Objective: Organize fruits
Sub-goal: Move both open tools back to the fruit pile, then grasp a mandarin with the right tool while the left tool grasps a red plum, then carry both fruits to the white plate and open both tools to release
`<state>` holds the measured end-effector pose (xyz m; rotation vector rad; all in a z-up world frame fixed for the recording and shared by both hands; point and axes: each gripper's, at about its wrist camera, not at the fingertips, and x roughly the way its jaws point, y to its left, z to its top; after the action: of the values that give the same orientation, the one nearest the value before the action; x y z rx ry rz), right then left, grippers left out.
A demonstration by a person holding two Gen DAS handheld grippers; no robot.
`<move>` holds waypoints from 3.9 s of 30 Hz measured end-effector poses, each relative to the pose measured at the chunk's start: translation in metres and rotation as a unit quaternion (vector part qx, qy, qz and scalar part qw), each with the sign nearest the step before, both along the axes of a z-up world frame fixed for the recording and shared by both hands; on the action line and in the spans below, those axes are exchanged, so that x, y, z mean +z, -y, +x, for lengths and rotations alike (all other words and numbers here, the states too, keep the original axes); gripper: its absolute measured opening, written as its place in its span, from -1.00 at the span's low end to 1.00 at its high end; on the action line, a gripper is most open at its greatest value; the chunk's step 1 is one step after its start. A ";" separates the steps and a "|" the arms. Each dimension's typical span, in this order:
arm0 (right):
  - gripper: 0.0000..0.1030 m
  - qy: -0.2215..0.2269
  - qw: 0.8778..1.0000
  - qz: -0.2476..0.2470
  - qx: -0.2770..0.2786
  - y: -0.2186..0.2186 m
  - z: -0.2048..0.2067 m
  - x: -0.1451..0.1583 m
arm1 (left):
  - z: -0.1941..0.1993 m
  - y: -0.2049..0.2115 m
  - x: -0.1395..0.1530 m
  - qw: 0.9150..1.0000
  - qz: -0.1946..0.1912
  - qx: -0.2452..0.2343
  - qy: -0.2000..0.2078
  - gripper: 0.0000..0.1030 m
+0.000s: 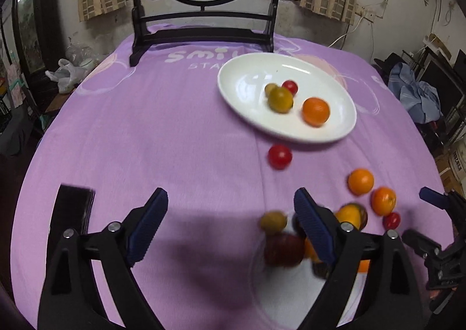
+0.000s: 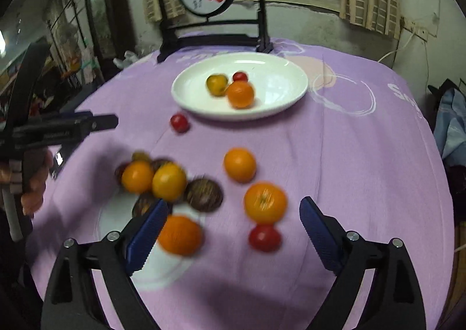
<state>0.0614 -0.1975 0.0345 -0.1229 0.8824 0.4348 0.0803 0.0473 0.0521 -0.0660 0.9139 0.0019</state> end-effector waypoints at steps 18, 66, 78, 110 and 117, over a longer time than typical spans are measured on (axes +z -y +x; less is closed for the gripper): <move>0.80 -0.053 0.997 -0.045 -0.011 -0.025 -0.052 -0.049 | -0.028 -0.002 -0.043 1.000 -0.008 -0.020 -0.013 0.69; -0.09 -0.031 0.999 -0.004 -0.016 -0.031 -0.021 -0.053 | -0.018 0.040 -0.067 0.995 0.050 -0.060 -0.063 0.58; -0.14 -0.033 0.999 0.010 -0.018 -0.028 -0.022 -0.052 | -0.021 0.060 -0.062 0.993 0.053 -0.092 -0.053 -0.25; -0.15 0.016 0.996 0.089 0.002 -0.016 -0.003 0.025 | 0.015 0.026 0.018 0.994 -0.024 -0.104 -0.008 -0.26; -0.15 0.028 0.998 0.056 -0.014 -0.026 0.071 0.029 | 0.091 0.037 0.014 0.996 -0.013 -0.091 -0.016 -0.25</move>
<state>0.1321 -0.1713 0.0639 -0.0189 0.8020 0.4515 0.1710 0.0104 0.0662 -0.0058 0.9492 -0.1785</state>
